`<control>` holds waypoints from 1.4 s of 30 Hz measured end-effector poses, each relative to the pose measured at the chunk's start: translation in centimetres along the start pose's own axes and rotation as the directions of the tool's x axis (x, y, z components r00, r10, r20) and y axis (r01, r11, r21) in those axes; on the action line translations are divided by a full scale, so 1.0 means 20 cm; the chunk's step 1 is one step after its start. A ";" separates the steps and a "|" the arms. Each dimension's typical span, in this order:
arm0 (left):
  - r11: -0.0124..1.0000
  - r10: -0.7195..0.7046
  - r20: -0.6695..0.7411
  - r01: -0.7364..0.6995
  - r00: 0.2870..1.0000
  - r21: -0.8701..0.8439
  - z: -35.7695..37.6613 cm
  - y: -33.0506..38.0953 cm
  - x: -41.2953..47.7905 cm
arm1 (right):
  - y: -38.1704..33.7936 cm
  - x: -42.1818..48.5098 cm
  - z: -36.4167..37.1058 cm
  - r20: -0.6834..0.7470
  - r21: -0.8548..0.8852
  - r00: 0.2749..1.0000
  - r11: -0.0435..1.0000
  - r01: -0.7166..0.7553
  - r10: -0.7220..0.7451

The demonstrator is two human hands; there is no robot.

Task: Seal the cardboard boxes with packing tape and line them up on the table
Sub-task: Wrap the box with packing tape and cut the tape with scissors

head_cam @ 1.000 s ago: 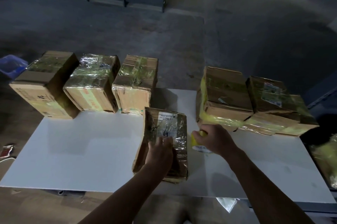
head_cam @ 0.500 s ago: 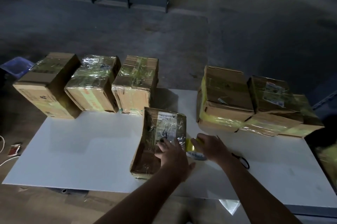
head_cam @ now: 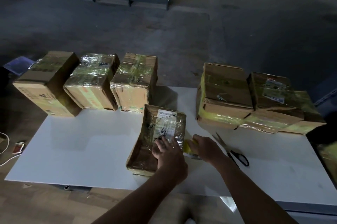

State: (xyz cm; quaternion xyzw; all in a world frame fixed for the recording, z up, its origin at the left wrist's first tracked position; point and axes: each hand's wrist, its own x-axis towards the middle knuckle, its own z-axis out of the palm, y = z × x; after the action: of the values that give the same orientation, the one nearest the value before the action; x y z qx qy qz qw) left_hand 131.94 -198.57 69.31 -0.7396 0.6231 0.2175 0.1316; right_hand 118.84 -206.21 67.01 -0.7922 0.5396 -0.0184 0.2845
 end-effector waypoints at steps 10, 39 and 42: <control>0.948 0.318 -0.054 -0.315 0.947 0.054 0.02 -0.18 -0.03 | 0.06 -0.13 0.06 0.220 0.098 0.967 0.984 -0.150 0.125; 0.769 0.602 -0.364 -0.639 0.711 0.025 -0.09 -0.27 0.02 | -0.05 -0.22 0.10 0.011 0.204 0.948 0.928 -0.313 0.317; 0.754 0.582 -0.363 -0.650 0.727 -0.093 -0.06 -0.13 0.01 | 0.12 -0.26 0.03 -0.108 0.137 0.916 0.919 -0.370 0.385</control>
State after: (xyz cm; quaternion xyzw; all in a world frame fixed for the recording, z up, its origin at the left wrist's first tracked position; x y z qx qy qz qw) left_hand 134.65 -198.86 70.11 -0.5232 0.8196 0.1950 -0.1289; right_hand 114.90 -202.09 66.89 -0.6525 0.6984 -0.0463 0.2906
